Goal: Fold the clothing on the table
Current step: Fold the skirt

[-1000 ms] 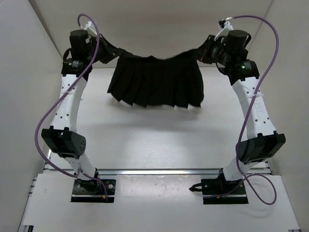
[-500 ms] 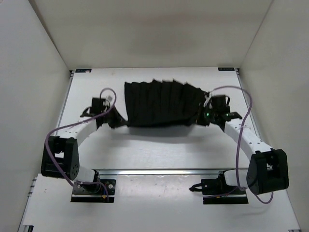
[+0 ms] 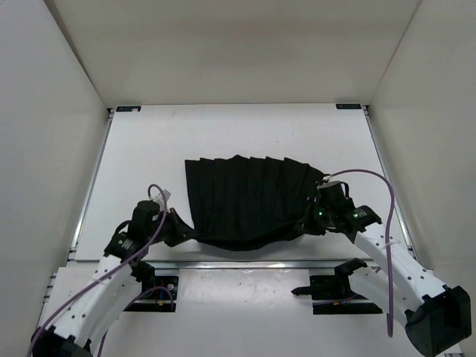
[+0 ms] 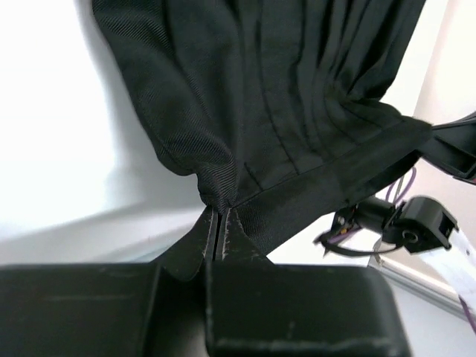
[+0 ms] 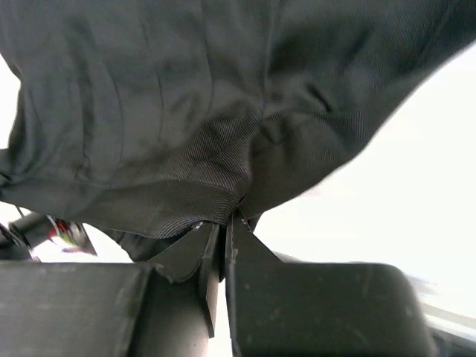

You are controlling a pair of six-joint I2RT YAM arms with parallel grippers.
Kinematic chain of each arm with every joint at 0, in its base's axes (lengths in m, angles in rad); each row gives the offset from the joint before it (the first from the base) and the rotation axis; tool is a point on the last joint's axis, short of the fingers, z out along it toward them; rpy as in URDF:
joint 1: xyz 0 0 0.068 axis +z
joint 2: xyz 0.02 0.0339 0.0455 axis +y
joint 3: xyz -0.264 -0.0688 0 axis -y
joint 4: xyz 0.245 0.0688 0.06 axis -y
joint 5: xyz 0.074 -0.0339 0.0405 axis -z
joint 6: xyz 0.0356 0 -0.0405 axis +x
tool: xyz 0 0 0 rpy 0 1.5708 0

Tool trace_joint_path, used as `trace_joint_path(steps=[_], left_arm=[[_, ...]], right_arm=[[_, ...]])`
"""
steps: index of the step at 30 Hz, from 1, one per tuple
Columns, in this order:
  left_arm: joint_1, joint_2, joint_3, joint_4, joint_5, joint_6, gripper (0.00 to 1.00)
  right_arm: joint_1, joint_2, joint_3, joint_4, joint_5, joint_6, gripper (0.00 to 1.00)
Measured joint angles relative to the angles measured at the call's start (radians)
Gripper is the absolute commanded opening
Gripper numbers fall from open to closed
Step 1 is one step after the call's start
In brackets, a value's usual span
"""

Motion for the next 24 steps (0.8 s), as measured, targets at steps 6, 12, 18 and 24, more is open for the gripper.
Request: trace_joint_path(steps=[6, 12, 18, 24], left_arm=[[-0.063, -0.188, 0.017, -0.174, -0.053, -0.053, 0.0], [-0.043, 0.042, 0.197, -0.2, -0.08, 0.01, 0.0], [0.044, 0.388, 0.391, -0.006, -0.034, 0.048, 0.0], [0.118, 0.882, 0.616, 0.153, 0.045, 0.06, 0.0]], right_arm=[[0.135, -0.082, 0.033, -0.129, 0.042, 0.075, 0.0], [-0.011, -0.033, 0.138, -0.164, 0.008, 0.005, 0.01], [-0.279, 0.154, 0.244, -0.098, -0.142, -0.153, 0.0], [-0.367, 0.505, 0.426, -0.003, -0.197, -0.28, 0.0]])
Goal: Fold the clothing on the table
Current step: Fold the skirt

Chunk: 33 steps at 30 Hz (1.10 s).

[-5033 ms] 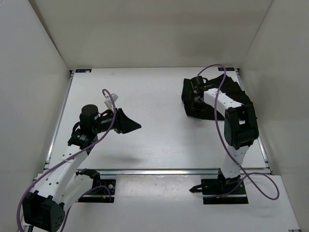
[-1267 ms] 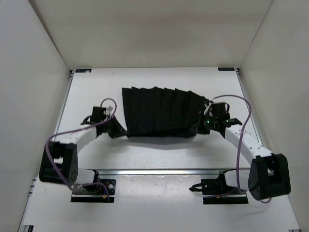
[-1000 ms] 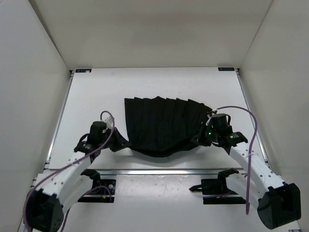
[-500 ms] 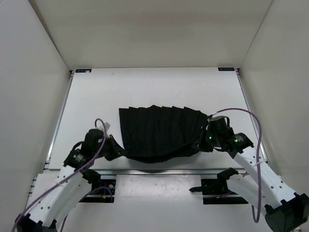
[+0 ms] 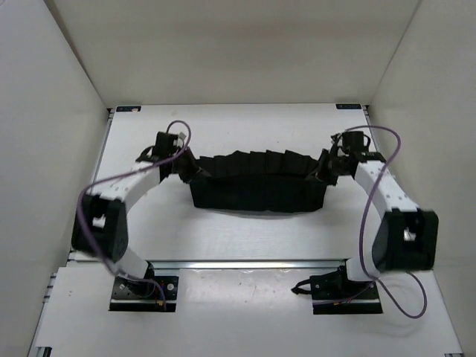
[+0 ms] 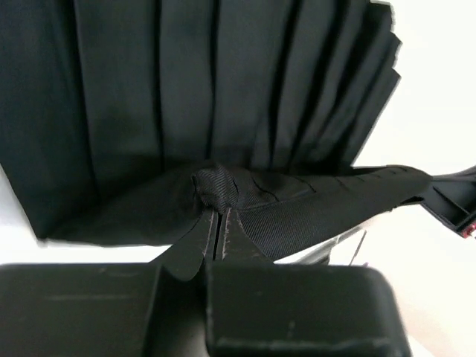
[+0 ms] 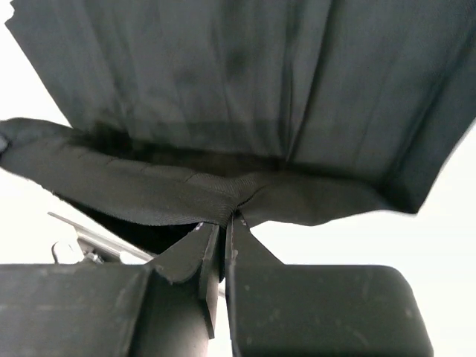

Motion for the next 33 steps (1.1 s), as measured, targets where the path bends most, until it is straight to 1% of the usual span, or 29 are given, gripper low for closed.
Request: trace_joint_path(steps=[3, 4, 5, 6, 7, 8, 9, 10, 11, 12, 13, 15, 18, 21, 23, 27, 29, 31, 32, 33], left_arm=[[0.021, 0.246, 0.206, -0.003, 0.011, 0.028, 0.01], [0.027, 0.32, 0.281, -0.002, 0.015, 0.035, 0.05], [0.032, 0.391, 0.357, -0.001, 0.021, 0.04, 0.15], [0.038, 0.455, 0.43, -0.005, 0.026, 0.044, 0.14], [0.042, 0.513, 0.497, 0.0, 0.031, 0.045, 0.15], [0.046, 0.571, 0.565, 0.007, 0.04, 0.043, 0.25], [0.052, 0.62, 0.612, 0.026, 0.051, 0.037, 0.46], [0.062, 0.66, 0.64, 0.067, 0.066, 0.021, 0.56], [0.074, 0.685, 0.645, 0.115, 0.081, 0.003, 0.61], [0.089, 0.704, 0.634, 0.167, 0.1, -0.029, 0.63], [0.105, 0.709, 0.606, 0.22, 0.114, -0.054, 0.63], [0.134, 0.707, 0.548, 0.302, 0.137, -0.1, 0.69], [0.174, 0.699, 0.487, 0.382, 0.16, -0.122, 0.71], [0.192, 0.674, 0.446, 0.409, 0.173, -0.097, 0.67], [0.185, 0.66, 0.436, 0.409, 0.181, -0.058, 0.67], [0.138, 0.655, 0.436, 0.373, 0.174, 0.03, 0.68], [0.104, 0.658, 0.444, 0.323, 0.161, 0.071, 0.66], [0.066, 0.678, 0.487, 0.26, 0.148, 0.114, 0.64], [0.053, 0.691, 0.509, 0.235, 0.142, 0.132, 0.59], [0.039, 0.702, 0.528, 0.212, 0.137, 0.146, 0.58]], right_arm=[[-0.011, 0.19, 0.135, 0.045, -0.001, -0.042, 0.0], [-0.014, 0.253, 0.186, 0.055, 0.002, -0.053, 0.0], [-0.018, 0.316, 0.24, 0.066, 0.004, -0.064, 0.0], [-0.023, 0.37, 0.29, 0.078, 0.005, -0.071, 0.04], [-0.028, 0.43, 0.348, 0.089, 0.004, -0.074, 0.21], [-0.034, 0.48, 0.4, 0.1, 0.002, -0.077, 0.26], [-0.042, 0.527, 0.453, 0.117, 0.004, -0.082, 0.28], [-0.053, 0.576, 0.514, 0.129, 0.005, -0.091, 0.37], [-0.063, 0.609, 0.56, 0.139, 0.013, -0.095, 0.45], [-0.073, 0.637, 0.602, 0.151, 0.028, -0.1, 0.5], [-0.08, 0.652, 0.631, 0.161, 0.043, -0.109, 0.51], [-0.092, 0.653, 0.656, 0.179, 0.066, -0.126, 0.55], [-0.109, 0.616, 0.627, 0.229, 0.068, -0.149, 0.54], [-0.116, 0.558, 0.521, 0.297, 0.027, -0.159, 0.53], [-0.115, 0.536, 0.455, 0.324, -0.007, -0.171, 0.52], [-0.093, 0.547, 0.413, 0.327, -0.035, -0.203, 0.53], [-0.072, 0.562, 0.415, 0.328, -0.05, -0.22, 0.53], [-0.052, 0.594, 0.439, 0.307, -0.066, -0.237, 0.52], [-0.042, 0.616, 0.455, 0.296, -0.07, -0.246, 0.49], [-0.032, 0.638, 0.468, 0.284, -0.071, -0.256, 0.47]])
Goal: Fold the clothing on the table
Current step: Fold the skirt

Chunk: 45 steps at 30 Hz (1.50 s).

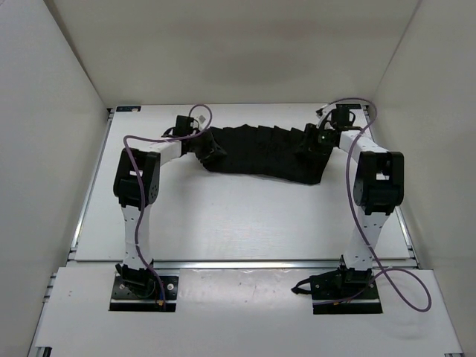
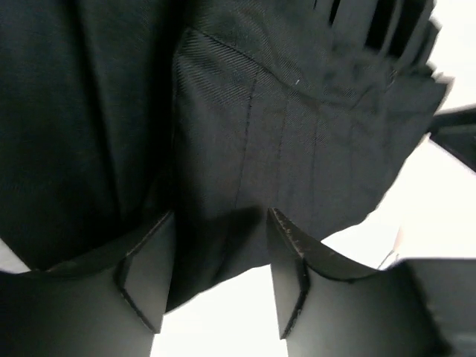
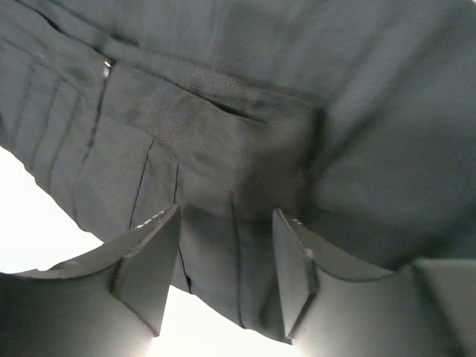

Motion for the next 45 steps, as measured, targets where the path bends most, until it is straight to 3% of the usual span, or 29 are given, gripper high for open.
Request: trace_joint_path(steps=[1, 3, 4, 5, 6, 9, 13, 14, 16, 18, 20, 25, 29, 37, 45], left_arm=[[-0.013, 0.01, 0.015, -0.02, -0.003, 0.016, 0.52], [-0.033, 0.018, 0.019, -0.055, -0.008, 0.038, 0.26], [-0.039, 0.019, 0.013, -0.073, -0.009, 0.043, 0.19], [-0.042, 0.019, 0.003, -0.082, -0.01, 0.053, 0.04], [-0.043, 0.018, -0.013, -0.094, -0.006, 0.06, 0.0], [-0.037, -0.043, -0.109, -0.11, 0.009, 0.082, 0.0], [-0.031, -0.282, -0.385, -0.17, -0.035, 0.122, 0.0], [-0.03, -0.354, -0.463, -0.188, -0.045, 0.129, 0.04], [-0.033, -0.496, -0.602, -0.221, -0.055, 0.142, 0.29], [-0.046, -0.611, -0.706, -0.24, -0.06, 0.145, 0.42], [-0.06, -0.694, -0.779, -0.244, -0.062, 0.144, 0.49], [-0.061, -0.834, -0.868, -0.215, -0.061, 0.122, 0.54], [-0.049, -0.866, -0.85, -0.175, -0.076, 0.108, 0.57], [-0.051, -0.731, -0.702, -0.149, -0.138, 0.114, 0.57], [-0.06, -0.608, -0.634, -0.18, -0.239, 0.16, 0.58]], right_arm=[[0.008, 0.019, 0.012, -0.013, -0.003, -0.006, 0.46], [0.026, 0.051, 0.019, -0.039, -0.003, -0.021, 0.09], [0.035, 0.061, 0.018, -0.056, -0.002, -0.031, 0.01], [0.044, 0.066, 0.018, -0.075, -0.002, -0.03, 0.0], [0.051, 0.068, 0.014, -0.092, 0.001, -0.029, 0.0], [0.079, 0.028, -0.05, -0.096, 0.021, -0.019, 0.0], [0.164, -0.181, -0.305, -0.097, 0.047, 0.034, 0.0], [0.187, -0.243, -0.369, -0.095, 0.047, 0.046, 0.0], [0.229, -0.348, -0.472, -0.096, 0.031, 0.073, 0.02], [0.246, -0.428, -0.553, -0.096, 0.014, 0.099, 0.29], [0.252, -0.483, -0.612, -0.098, 0.013, 0.117, 0.39], [0.249, -0.595, -0.702, -0.064, 0.025, 0.149, 0.45], [0.228, -0.653, -0.71, -0.023, 0.035, 0.162, 0.48], [0.185, -0.559, -0.595, -0.013, 0.05, 0.127, 0.48], [0.185, -0.513, -0.584, -0.016, 0.058, 0.105, 0.47]])
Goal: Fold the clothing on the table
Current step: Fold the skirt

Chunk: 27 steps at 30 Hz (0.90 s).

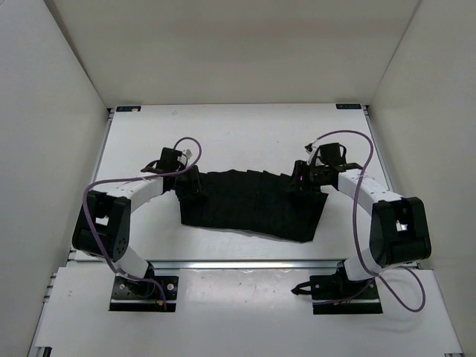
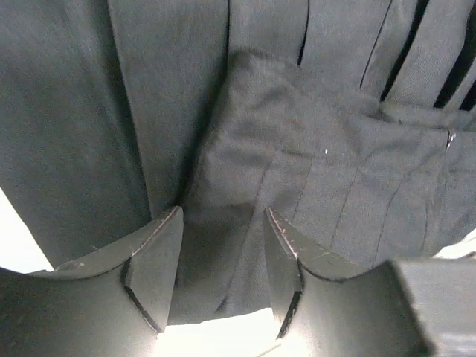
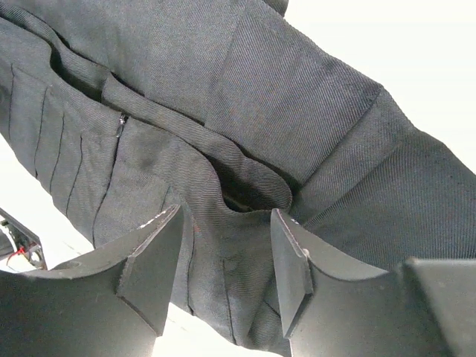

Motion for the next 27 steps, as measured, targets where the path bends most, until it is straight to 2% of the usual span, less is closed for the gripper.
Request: trace_joint_path(steps=[2, 5, 12, 17, 19, 20, 21, 22, 23, 25, 26, 27], left_arm=[[-0.001, 0.002, 0.016, -0.005, -0.026, 0.013, 0.6], [-0.003, 0.002, 0.038, 0.0, -0.056, 0.031, 0.69], [-0.005, 0.071, 0.128, 0.005, -0.085, 0.058, 0.73], [-0.019, 0.171, 0.197, 0.011, -0.087, 0.066, 0.7], [-0.027, 0.213, 0.225, 0.011, -0.085, 0.067, 0.71], [-0.031, 0.232, 0.237, 0.01, -0.085, 0.067, 0.71], [-0.035, 0.249, 0.247, 0.01, -0.083, 0.067, 0.59], [-0.04, 0.265, 0.257, 0.006, -0.077, 0.066, 0.43], [-0.044, 0.283, 0.269, 0.001, -0.069, 0.064, 0.26], [-0.048, 0.313, 0.294, -0.007, -0.05, 0.069, 0.06], [-0.05, 0.322, 0.301, -0.008, -0.042, 0.07, 0.0], [-0.05, 0.323, 0.301, -0.008, -0.035, 0.07, 0.0]], right_arm=[[0.0, 0.0, -0.001, 0.002, 0.002, 0.0, 0.47], [0.0, -0.001, -0.008, 0.001, 0.024, 0.002, 0.48], [0.013, -0.043, -0.049, -0.001, 0.106, 0.028, 0.48], [0.012, -0.05, -0.072, 0.006, 0.121, 0.047, 0.49], [0.012, -0.048, -0.077, 0.007, 0.119, 0.053, 0.47], [0.012, -0.045, -0.077, 0.008, 0.115, 0.054, 0.44], [0.012, -0.039, -0.077, 0.012, 0.112, 0.054, 0.23], [0.012, -0.031, -0.077, 0.018, 0.106, 0.053, 0.07], [0.013, -0.018, -0.077, 0.021, 0.101, 0.054, 0.0], [0.014, 0.003, -0.076, 0.018, 0.094, 0.06, 0.01], [0.016, 0.008, -0.076, 0.015, 0.093, 0.06, 0.0], [0.018, 0.008, -0.075, 0.009, 0.092, 0.061, 0.0]])
